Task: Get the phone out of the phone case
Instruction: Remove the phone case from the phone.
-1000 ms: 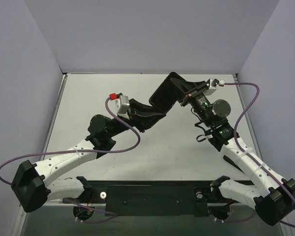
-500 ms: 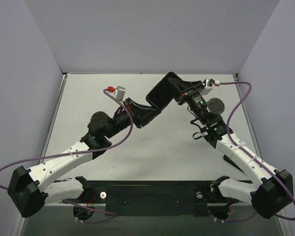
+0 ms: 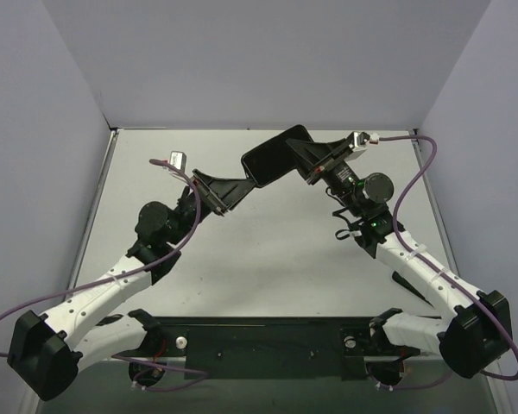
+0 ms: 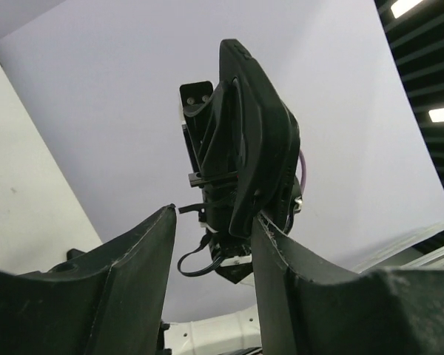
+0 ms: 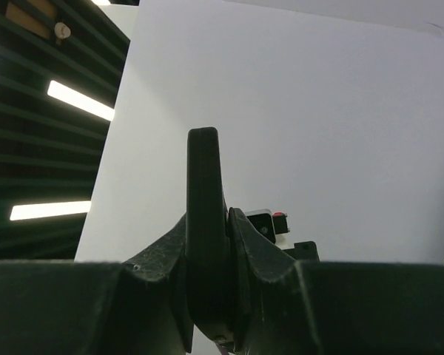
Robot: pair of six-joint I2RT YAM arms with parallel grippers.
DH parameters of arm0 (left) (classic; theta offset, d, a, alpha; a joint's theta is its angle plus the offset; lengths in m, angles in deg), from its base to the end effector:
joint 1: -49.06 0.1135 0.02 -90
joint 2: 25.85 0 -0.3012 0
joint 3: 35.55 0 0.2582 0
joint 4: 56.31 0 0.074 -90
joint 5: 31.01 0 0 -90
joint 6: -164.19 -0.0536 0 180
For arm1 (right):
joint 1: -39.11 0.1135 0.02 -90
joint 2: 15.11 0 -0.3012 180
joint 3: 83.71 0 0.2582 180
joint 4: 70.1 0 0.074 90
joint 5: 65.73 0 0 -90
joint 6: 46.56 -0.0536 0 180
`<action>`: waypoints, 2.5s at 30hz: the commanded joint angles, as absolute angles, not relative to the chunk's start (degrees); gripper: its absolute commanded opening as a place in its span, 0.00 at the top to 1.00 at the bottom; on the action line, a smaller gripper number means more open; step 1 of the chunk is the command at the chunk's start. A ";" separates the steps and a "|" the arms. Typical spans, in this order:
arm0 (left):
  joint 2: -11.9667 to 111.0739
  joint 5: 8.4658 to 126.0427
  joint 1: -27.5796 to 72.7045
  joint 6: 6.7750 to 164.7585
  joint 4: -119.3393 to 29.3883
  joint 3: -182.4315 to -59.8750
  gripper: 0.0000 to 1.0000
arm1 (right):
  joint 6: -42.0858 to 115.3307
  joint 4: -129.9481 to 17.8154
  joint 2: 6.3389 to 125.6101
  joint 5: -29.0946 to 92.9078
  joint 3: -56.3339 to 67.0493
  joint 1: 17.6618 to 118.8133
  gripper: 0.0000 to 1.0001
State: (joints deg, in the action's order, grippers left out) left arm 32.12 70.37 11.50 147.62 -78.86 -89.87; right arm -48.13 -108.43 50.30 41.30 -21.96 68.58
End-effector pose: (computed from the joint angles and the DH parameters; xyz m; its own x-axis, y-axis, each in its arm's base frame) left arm 0.1819 -0.1533 0.3934 -0.6414 -0.6921 -0.3311 0.4587 -0.0001 -0.8886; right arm 0.2146 0.1393 0.4421 -0.6934 0.7060 -0.1440 -0.4764 -0.2993 0.8267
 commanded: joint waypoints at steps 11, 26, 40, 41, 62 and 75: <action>27.51 68.41 14.87 134.93 -70.65 -86.00 0.40 | -44.81 -120.13 47.21 58.00 -13.42 63.63 1.00; 25.03 86.51 14.96 133.77 -97.45 -85.72 0.32 | -40.41 -114.85 47.74 71.19 -9.37 61.00 1.00; 33.82 94.76 12.59 138.70 -107.29 -93.89 0.28 | -41.03 -112.83 49.05 73.66 -8.67 61.08 1.00; 34.26 95.46 11.98 138.61 -107.38 -94.16 0.28 | -40.50 -112.30 49.05 73.05 -8.75 61.00 1.00; 36.46 91.26 12.32 137.38 -107.22 -93.98 0.75 | -52.61 -126.00 51.43 73.22 -9.10 61.17 1.00; 38.05 91.77 14.61 140.64 -106.32 -92.50 0.46 | -39.89 -109.49 45.63 72.61 -9.28 61.09 1.00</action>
